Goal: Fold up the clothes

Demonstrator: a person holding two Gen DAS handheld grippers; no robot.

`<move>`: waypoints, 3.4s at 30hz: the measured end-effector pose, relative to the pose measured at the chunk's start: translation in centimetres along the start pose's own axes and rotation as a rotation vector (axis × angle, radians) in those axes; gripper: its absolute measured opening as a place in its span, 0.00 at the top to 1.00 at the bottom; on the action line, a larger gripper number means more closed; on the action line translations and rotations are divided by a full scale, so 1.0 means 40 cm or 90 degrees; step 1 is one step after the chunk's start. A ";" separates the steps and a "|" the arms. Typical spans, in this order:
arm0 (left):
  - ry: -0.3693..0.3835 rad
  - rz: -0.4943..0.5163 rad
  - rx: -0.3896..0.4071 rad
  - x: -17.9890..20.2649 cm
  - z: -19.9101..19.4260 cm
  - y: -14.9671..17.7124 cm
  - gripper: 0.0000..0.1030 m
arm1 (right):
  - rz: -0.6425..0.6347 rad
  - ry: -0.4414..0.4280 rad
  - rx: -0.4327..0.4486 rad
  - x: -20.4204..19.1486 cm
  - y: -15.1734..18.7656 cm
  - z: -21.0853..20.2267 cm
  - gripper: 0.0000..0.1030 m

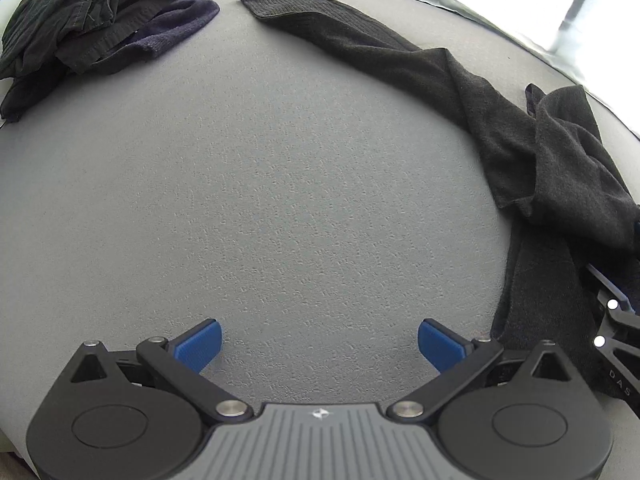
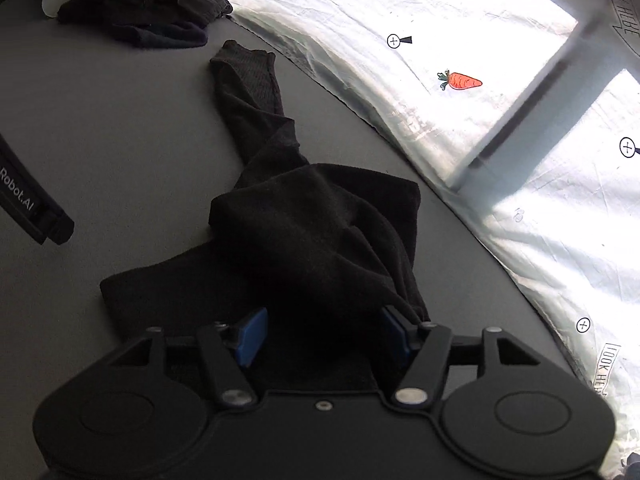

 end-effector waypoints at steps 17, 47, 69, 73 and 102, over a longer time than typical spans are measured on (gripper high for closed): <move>-0.001 0.027 -0.001 0.015 0.016 -0.012 0.00 | 0.567 0.285 -0.006 0.559 0.291 -0.125 0.96; 0.245 0.099 0.080 0.320 -0.029 -0.056 0.95 | 0.794 0.377 -0.127 0.416 0.624 -0.315 0.52; -0.006 -0.173 0.234 -0.271 -0.144 -0.135 0.95 | 0.776 0.390 -0.114 0.355 0.586 -0.409 0.52; -0.050 -0.245 0.232 -0.435 -0.168 -0.077 0.95 | 0.768 0.379 -0.109 0.324 0.558 -0.415 0.52; -0.106 -0.260 0.162 -0.682 -0.121 0.111 0.91 | 0.854 0.201 -0.103 0.232 0.352 -0.114 0.61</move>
Point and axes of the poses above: each gripper's, at about its wrist camera, not at the fingertips, and z roughly the way its jaws point, x to its right, y to its underside, the point moved 5 cm from there along z, roughly the way its jaws point, and after that the axes turned 2 degrees about x, right-handed, at the moved point
